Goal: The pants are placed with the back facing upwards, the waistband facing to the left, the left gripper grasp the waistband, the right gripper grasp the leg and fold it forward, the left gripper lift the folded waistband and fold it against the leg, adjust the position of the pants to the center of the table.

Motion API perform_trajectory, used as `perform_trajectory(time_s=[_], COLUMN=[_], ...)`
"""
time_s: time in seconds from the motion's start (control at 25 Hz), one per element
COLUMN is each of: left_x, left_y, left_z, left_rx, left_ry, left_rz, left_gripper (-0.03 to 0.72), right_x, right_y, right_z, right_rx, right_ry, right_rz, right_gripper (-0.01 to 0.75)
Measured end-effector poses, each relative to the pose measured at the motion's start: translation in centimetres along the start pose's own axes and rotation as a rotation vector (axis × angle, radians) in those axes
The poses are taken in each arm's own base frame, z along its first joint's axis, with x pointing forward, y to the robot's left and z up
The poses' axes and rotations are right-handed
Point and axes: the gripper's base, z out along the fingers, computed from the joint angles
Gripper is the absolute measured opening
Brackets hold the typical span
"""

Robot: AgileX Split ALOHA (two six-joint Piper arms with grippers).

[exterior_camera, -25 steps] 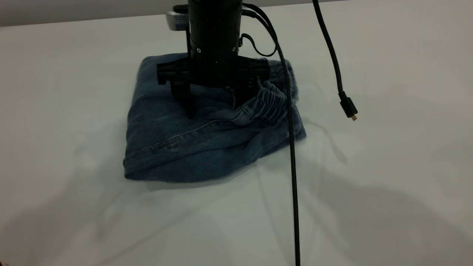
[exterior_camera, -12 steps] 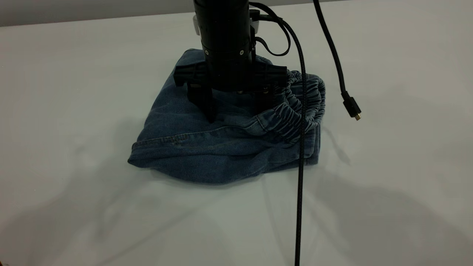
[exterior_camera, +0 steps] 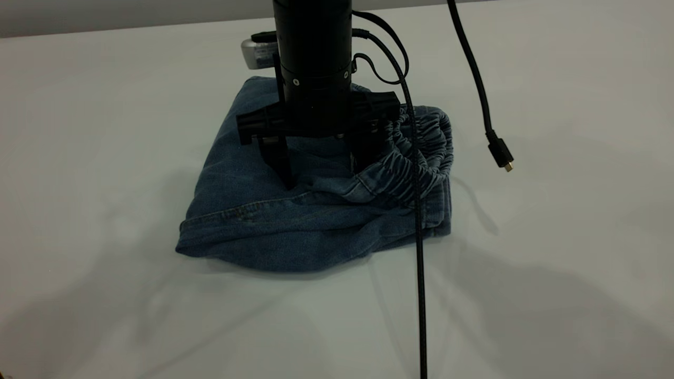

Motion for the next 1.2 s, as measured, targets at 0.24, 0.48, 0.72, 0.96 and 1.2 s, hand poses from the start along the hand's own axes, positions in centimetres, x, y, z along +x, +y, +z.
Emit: perform_trajectory(time_s=[0.24,0.48,0.72,0.96,1.2], left_x=[0.0,-0.1,-0.3,-1.2,-1.2], left_y=[0.0,0.1,-0.3,-1.3,-2.6], left_z=[0.0,0.0,-0.5,-2.9,-6.0], left_rx=[0.000,-0.011,0.008,0.023,0.041], left_ry=[-0.001,-0.010,-0.009,-0.020,0.070], left_rz=[0.000,-0.005,0.022,0.082,0.093], left_gripper=[0.581,0.581,0.581,0.581,0.581], right_x=[-0.1,-0.4,0.1,2.5,5.9], right_y=[0.1,0.0,-0.3,-1.2,-2.1], right_z=[-0.9,-5.5,-12.5,-20.7,-27.3], right_rx=[-0.008,0.010,0.017,0.021,-0.062], right_ry=[-0.015,-0.097,-0.189,-0.235,-0.344], right_rz=[-0.055,-0.089,-0.178,-0.352,-0.416], right_gripper=[0.538,0.536,0.536,0.536,0.510])
